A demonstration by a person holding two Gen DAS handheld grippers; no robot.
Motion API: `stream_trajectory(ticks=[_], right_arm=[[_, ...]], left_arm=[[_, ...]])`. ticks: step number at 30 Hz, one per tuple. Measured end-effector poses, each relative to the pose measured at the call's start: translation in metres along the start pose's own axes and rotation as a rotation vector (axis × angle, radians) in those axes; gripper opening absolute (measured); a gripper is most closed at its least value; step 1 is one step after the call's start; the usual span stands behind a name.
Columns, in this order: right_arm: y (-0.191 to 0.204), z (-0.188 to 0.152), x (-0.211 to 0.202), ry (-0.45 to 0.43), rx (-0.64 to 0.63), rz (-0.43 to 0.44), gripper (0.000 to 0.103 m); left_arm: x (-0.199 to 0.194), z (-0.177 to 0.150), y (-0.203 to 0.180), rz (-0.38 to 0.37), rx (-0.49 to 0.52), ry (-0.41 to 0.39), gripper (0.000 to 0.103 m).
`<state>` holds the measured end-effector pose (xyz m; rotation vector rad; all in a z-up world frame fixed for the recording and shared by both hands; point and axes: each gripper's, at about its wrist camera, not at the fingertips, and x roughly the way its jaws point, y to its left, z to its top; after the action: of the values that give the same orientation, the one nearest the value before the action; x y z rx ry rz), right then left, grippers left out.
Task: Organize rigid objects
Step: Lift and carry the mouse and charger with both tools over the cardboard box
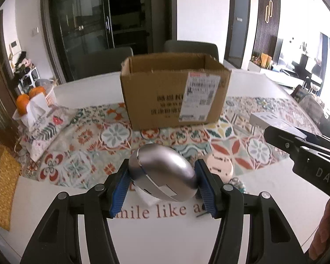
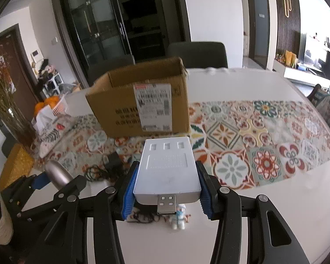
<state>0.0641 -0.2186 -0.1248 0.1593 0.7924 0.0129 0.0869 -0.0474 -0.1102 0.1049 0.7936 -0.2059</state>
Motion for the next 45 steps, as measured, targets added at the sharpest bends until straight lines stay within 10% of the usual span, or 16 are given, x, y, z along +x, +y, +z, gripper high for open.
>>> stream_trajectory(ticks=[21,35,45], right_arm=[[0.03,0.075,-0.007,-0.162,-0.042,0.023,0.049],[0.03,0.142,0.024,-0.136,-0.075,0.028,0.049],[0.026,0.181,0.069,-0.015,-0.084,0.048,0.049]], left_arm=[[-0.011,0.081,0.023,-0.003,0.047,-0.131,0.057],[0.018,0.148,0.028,-0.026,0.072,-0.163,0.058],[0.067,0.185,0.032,-0.076,0.072,-0.044,0.058]])
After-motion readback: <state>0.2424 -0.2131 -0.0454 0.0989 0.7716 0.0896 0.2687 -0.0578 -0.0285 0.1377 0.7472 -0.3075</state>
